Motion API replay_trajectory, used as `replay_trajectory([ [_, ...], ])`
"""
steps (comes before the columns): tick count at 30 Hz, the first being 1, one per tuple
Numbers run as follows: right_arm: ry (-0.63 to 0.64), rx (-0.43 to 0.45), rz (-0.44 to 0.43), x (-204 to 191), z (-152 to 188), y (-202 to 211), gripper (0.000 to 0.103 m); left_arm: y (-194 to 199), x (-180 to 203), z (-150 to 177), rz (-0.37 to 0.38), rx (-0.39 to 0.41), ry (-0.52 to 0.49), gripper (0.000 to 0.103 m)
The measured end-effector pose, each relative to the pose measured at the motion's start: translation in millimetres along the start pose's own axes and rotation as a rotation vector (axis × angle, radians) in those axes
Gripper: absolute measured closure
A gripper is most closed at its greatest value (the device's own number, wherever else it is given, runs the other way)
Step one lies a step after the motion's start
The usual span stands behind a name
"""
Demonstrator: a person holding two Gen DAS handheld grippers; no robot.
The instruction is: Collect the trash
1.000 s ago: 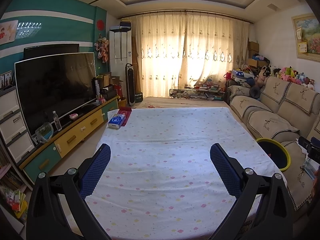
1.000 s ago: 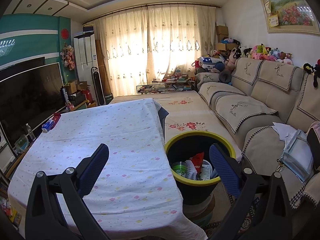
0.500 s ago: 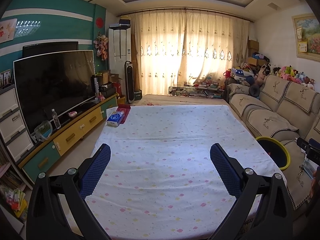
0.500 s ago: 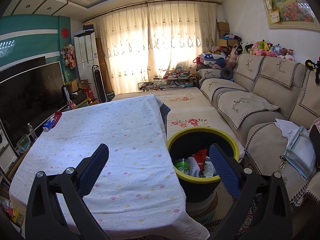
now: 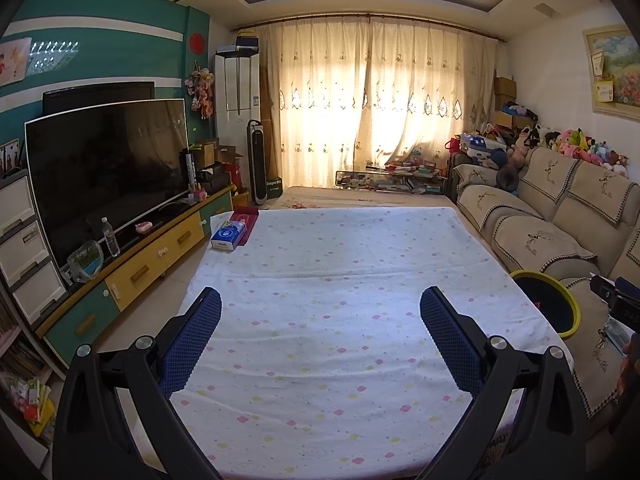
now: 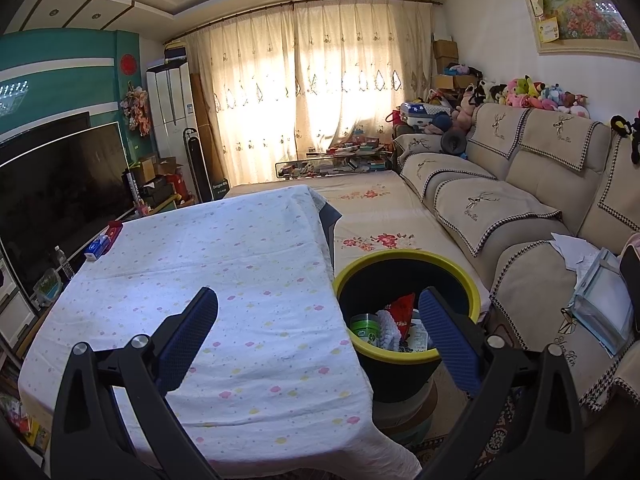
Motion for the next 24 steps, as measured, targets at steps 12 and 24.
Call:
replay_trajectory([
  [12,-0.004,-0.011,-0.001,-1.2,2.3,-3.9,0.007,-6.2,-3.7,0.4,0.021,-0.001,0.019,0.005],
  [24,0.032,-0.028,-0.006,-10.4,-3.9,-21.9,0.007,-31.9,-5.2,-14.2,0.052,0.004,0.016,0.006],
])
Point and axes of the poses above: each gripper's, at about its wrist camera, not at the fingertips, and y roughly against the way its jaws point, x to its right, z to its underside, the point moved 3 cm from there along -y, roughly the way its jaws point
